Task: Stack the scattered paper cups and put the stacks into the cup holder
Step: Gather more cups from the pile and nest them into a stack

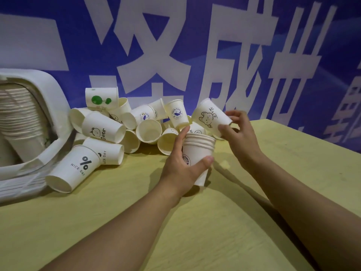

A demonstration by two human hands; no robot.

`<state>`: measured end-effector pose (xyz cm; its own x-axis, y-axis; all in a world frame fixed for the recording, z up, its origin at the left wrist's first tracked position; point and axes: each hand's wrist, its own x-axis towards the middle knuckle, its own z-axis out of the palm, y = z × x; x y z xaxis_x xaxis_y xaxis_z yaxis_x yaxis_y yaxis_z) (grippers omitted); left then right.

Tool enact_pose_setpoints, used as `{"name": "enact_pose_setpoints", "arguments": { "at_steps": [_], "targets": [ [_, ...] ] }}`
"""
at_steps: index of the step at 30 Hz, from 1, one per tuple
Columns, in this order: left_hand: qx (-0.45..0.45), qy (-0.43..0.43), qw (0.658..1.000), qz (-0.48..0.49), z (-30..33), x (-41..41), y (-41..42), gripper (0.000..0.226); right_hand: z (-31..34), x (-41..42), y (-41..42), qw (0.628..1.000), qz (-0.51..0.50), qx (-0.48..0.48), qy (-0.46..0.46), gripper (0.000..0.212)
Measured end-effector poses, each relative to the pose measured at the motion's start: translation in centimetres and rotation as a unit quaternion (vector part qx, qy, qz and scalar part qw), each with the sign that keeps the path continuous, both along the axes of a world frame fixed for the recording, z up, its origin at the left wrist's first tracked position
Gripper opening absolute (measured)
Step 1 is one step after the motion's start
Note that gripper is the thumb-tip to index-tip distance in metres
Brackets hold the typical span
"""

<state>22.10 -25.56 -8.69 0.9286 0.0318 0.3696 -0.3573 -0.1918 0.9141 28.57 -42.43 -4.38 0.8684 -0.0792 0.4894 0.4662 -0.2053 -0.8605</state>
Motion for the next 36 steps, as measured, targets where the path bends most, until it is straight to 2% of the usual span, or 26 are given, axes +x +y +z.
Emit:
{"name": "enact_pose_setpoints", "arguments": {
  "at_steps": [2,4,7,10,13,16,19,21,22,24,28,31,36],
  "targets": [
    [0.005,0.01,1.0,-0.008,0.0,0.0,0.0,0.098,0.1,-0.9,1.3,0.998,0.063,0.004,-0.005,0.028],
    [-0.003,0.016,1.0,-0.011,0.1,0.0,0.0,0.103,-0.1,-1.5,2.3,0.995,0.1,0.004,0.0,0.011],
    [-0.012,0.0,1.0,-0.005,0.1,0.0,0.1,0.102,-0.6,-1.6,3.2,0.996,0.082,0.014,0.012,0.014],
    [0.002,0.002,1.0,0.008,0.0,0.0,0.1,0.098,-0.7,-1.2,3.0,0.996,0.084,0.012,0.017,0.033],
    [0.003,-0.001,0.999,0.042,0.0,0.1,0.0,0.103,-0.8,-1.4,2.8,0.994,0.104,-0.009,0.013,0.02],
    [-0.007,-0.002,0.998,0.069,0.2,0.1,0.2,0.106,-0.7,-1.6,2.8,0.997,0.068,-0.046,-0.01,0.02],
    [-0.001,-0.008,0.998,0.06,0.1,0.3,0.3,0.094,-1.0,-0.9,2.3,0.997,0.021,-0.077,-0.015,0.019],
    [-0.004,-0.011,0.999,0.05,-0.1,0.3,0.2,0.09,-1.1,0.3,1.3,0.985,-0.09,-0.137,-0.055,0.011],
    [-0.007,-0.013,0.999,0.049,-0.1,0.3,0.2,0.089,-1.1,1.4,0.5,0.966,-0.166,-0.185,-0.076,0.01],
    [-0.009,-0.012,0.999,0.048,-0.1,0.3,0.3,0.09,-0.6,4.1,-1.4,0.919,-0.269,-0.281,-0.055,0.03],
    [-0.004,-0.007,0.999,0.047,-0.1,0.5,0.3,0.091,-1.0,9.1,-4.7,0.866,-0.288,-0.396,0.107,0.068],
    [-0.002,-0.014,0.999,0.049,-0.1,0.8,0.2,0.093,-1.2,10.2,-5.2,0.879,-0.254,-0.381,0.133,0.073],
    [-0.003,-0.017,0.999,0.049,-0.3,1.0,0.1,0.093,-1.5,10.5,-5.5,0.897,-0.241,-0.345,0.133,0.06]
  ]
}}
